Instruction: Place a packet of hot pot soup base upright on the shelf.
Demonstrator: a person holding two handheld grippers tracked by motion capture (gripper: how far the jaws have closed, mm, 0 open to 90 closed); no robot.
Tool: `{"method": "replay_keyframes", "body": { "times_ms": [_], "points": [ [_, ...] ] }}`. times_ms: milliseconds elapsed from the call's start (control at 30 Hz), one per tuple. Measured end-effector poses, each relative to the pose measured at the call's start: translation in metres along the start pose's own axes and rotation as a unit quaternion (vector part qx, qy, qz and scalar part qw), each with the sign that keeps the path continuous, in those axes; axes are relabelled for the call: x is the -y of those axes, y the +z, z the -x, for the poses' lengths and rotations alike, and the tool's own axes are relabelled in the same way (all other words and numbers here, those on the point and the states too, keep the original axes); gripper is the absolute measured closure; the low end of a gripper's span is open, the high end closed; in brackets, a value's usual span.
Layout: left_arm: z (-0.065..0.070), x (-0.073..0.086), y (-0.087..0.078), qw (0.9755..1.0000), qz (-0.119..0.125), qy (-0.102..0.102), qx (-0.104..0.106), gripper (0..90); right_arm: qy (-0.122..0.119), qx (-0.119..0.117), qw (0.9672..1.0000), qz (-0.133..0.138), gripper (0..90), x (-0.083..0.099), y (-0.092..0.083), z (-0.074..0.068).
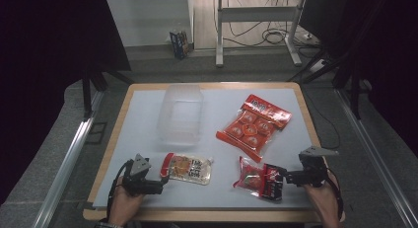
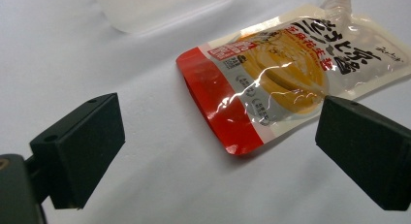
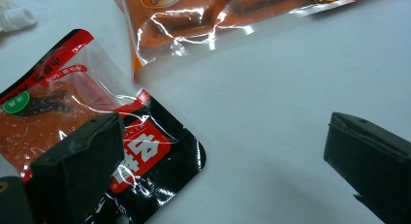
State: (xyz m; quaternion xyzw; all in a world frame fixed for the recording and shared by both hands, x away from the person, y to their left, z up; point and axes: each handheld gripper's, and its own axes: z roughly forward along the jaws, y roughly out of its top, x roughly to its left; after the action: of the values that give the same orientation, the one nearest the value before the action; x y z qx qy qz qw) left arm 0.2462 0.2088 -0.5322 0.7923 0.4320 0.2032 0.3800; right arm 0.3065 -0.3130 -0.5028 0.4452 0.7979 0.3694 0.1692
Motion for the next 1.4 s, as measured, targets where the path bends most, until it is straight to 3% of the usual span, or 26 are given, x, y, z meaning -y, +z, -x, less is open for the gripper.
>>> {"method": "replay_keyframes", "body": {
  "times_ms": [233,633,1200,1400],
  "points": [
    [0.000,-0.001,-0.003,0.9999,0.011,-0.002,0.006,3.9,-0.009,0.001,1.0000,-0.002,0.3,0.000,0.005,-0.003],
    [0.005,-0.003,-0.001,0.9999,0.005,0.013,0.009,4.2,-0.010,0.007,0.9999,0.003,0.7,-0.004,0.009,-0.006],
    [0.008,-0.003,0.000,0.9996,0.004,0.026,0.004,3.9,-0.034,0.023,0.9991,0.008,1.4,-0.014,0.013,-0.011],
    [0.009,-0.003,0.000,0.9996,0.002,0.029,0.001,3.7,-0.042,0.028,0.9987,-0.006,5.7,-0.022,0.017,-0.015]
  ]
}}
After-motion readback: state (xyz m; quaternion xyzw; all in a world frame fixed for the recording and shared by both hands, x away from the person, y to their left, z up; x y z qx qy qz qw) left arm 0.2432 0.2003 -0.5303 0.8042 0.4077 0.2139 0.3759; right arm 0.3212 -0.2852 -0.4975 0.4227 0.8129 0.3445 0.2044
